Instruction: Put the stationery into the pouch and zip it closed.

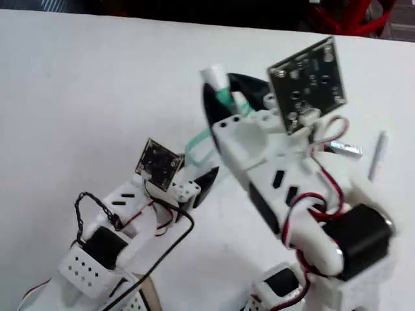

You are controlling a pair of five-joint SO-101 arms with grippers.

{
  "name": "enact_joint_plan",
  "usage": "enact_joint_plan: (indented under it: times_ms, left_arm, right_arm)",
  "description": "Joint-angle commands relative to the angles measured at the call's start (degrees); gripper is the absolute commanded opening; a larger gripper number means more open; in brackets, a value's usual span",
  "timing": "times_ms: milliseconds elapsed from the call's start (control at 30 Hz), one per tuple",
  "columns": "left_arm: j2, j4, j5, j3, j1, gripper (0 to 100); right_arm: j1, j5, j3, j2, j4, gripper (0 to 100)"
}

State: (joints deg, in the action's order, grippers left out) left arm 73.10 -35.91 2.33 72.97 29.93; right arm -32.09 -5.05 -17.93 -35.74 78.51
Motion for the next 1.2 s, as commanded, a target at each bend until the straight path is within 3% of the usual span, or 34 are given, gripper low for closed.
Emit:
enact_joint_plan:
  times_ms: [0,400,600,1167]
  left_arm:
    - [0.04,0.0,0.53,-3.08,-0.31,20]
    - [-0.04,0.18,0.44,-3.25,-0.66,20]
    - [-0.04,0.26,0.44,-3.25,-1.45,20]
    - [0.22,0.26,-1.58,-3.6,-1.98,20]
  right_arm:
    - [-1.89,0.7,5.71,-2.15,-6.46,1.8]
    - [-3.3,0.7,54.24,-28.7,-43.12,1.7]
    - [-3.21,0.7,60.92,-28.44,-53.93,1.7]
    - [0.31,0.18,73.05,-28.35,-69.58,1.7]
